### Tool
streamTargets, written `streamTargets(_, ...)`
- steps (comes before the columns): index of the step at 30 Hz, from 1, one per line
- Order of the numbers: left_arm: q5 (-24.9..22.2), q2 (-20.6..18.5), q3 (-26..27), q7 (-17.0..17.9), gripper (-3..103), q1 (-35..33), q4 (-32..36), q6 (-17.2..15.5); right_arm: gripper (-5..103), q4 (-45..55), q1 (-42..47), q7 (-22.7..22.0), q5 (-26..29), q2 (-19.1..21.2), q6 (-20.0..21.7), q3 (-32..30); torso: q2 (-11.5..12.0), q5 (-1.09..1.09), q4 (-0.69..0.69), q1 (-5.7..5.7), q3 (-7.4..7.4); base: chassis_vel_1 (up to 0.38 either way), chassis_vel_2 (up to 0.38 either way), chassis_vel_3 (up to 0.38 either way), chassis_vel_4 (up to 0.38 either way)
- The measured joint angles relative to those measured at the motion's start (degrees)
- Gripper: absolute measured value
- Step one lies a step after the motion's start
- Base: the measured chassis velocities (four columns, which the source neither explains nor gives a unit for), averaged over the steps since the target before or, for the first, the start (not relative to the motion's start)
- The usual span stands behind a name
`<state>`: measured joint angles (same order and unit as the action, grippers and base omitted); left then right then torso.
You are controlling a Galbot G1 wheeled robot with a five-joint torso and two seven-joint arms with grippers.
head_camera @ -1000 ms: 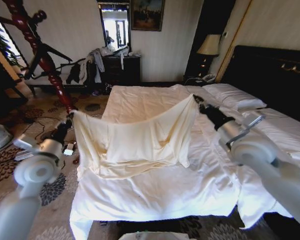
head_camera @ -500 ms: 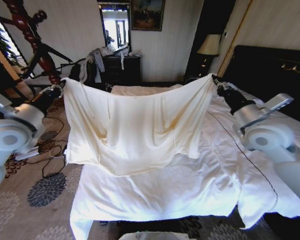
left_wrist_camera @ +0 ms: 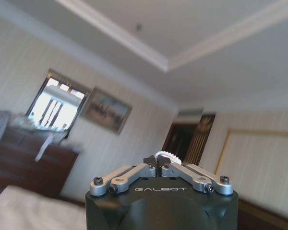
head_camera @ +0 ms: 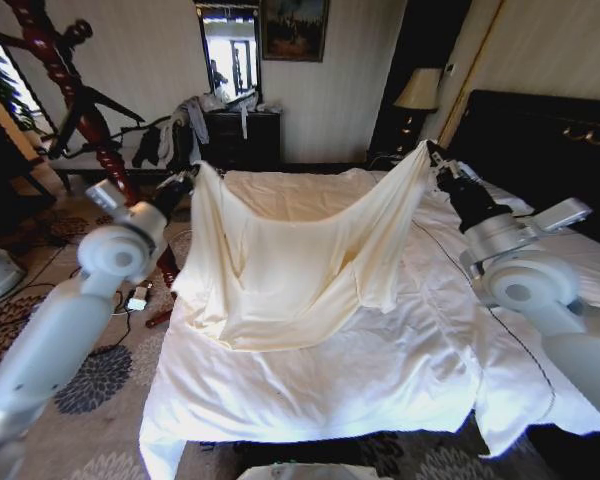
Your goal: Pick up the clothes from the bed and hang them on the clothes hanger.
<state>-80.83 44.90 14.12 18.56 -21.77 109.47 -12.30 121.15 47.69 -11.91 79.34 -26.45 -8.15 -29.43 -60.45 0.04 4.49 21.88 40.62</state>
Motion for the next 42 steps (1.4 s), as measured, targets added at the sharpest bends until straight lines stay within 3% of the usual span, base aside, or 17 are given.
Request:
streamTargets(5,-2.8,0.7,3.5,0.2,0,1.5,-0.2,-0.1,0,-1.7,-2.6,2.0,2.1,2.0,-0.4,-0.6,0.0,-0.02,-0.03,0.0,-0.01,0.0,0.0,0.0,0.0)
streamTargets(10,-2.4,1.5,7.1,0.7,0,-8.6,2.3,0.2,0,-1.4,-3.3,2.4,2.8,2.0,-0.4,0.3,0.0,-0.05,-0.05,-0.01,-0.01,0.0,0.0,0.0,0.0)
streamTargets(13,5.1,5.5,7.6,1.7,0,-22.3,3.9,0.0,0,-0.2,-1.2,2.5,0.6,1.0,0.2,2.8,0.0,-0.07,-0.03,-0.01,0.0,0.0,0.0,0.0,0.0)
streamTargets(16,7.3,6.5,7.4,2.2,0,-25.0,3.9,-0.7,0,0.1,-0.8,2.5,0.0,0.8,0.5,3.8,0.0,-0.06,-0.04,-0.01,0.0,0.0,0.0,0.0,0.0)
streamTargets(18,9.3,6.7,6.7,4.3,-3,-27.2,3.4,-4.6,0,0.8,-0.3,2.5,-0.2,0.6,1.2,4.9,0.0,-0.06,-0.03,-0.01,0.0,0.0,0.0,0.0,0.0)
streamTargets(19,9.3,5.6,6.1,6.3,0,-27.5,3.3,-9.0,0,1.1,0.0,2.4,-0.3,0.5,1.4,5.2,0.0,-0.04,0.0,-0.01,-0.01,0.0,0.0,0.0,0.0)
streamTargets(21,9.3,5.0,5.9,7.3,0,-27.7,3.3,-11.2,0,1.3,0.1,2.2,-0.3,0.4,1.6,5.3,0.0,-0.04,0.01,-0.01,-0.01,0.0,0.0,0.0,0.0)
streamTargets(23,9.2,1.4,5.2,13.5,11,-29.2,3.8,-22.6,0,2.1,0.6,1.3,-0.2,0.2,2.6,5.5,0.0,-0.03,-0.01,-0.01,-0.01,0.0,0.0,0.0,0.0)
streamTargets(24,8.5,0.5,5.3,15.5,16,-29.7,4.1,-25.1,0,2.3,0.7,0.8,-0.2,0.1,3.3,5.5,0.0,-0.04,-0.02,-0.01,-0.01,0.0,0.0,0.0,0.0)
streamTargets(26,7.9,0.0,5.4,17.0,21,-30.1,4.3,-26.7,0,2.4,0.7,0.4,-0.3,0.1,3.9,5.5,0.0,-0.03,-0.03,-0.01,-0.01,0.0,0.0,0.0,0.0)
streamTargets(27,5.8,-1.0,6.1,20.0,21,-31.2,4.7,-29.1,0,2.6,0.7,-0.4,-0.6,0.2,5.0,5.5,0.0,-0.06,-0.05,-0.01,-0.01,0.0,0.0,0.0,0.0)
streamTargets(28,3.5,-2.4,7.4,22.4,32,-32.2,5.2,-30.3,0,2.6,0.6,-0.9,-0.8,0.6,5.9,5.5,0.0,-0.05,-0.05,-0.01,-0.01,0.0,0.0,0.0,0.0)
streamTargets(32,1.2,-3.8,9.2,23.5,43,-32.8,5.8,-30.6,0,2.7,0.4,-1.2,-0.8,1.2,6.4,5.5,0.0,-0.05,-0.02,-0.01,-0.01,0.0,0.0,0.0,0.0)
streamTargets(33,0.8,-4.2,10.2,23.3,43,-32.8,6.0,-30.6,0,3.0,0.4,-1.2,-0.8,1.3,6.5,5.5,0.0,-0.05,-0.01,-0.01,-0.01,0.0,0.0,0.0,0.0)
streamTargets(34,1.3,-4.7,12.0,19.8,48,-32.9,6.3,-29.5,0,3.4,0.3,-1.2,-0.6,1.2,6.5,5.5,0.0,-0.05,-0.02,-0.01,-0.01,0.0,0.0,0.0,0.0)
streamTargets(37,6.8,-6.9,16.3,3.7,64,-34.4,6.2,-18.9,0,4.5,0.7,-0.9,-0.5,0.9,7.0,5.5,0.0,-0.03,-0.01,-0.01,-0.01,0.0,0.0,0.0,0.0)
streamTargets(42,9.8,-8.6,17.6,-0.5,80,-38.4,6.5,-16.4,0,5.1,1.0,-0.7,-0.5,0.4,7.4,5.4,0.0,-0.05,-0.03,-0.01,-0.01,0.0,0.0,0.0,0.0)
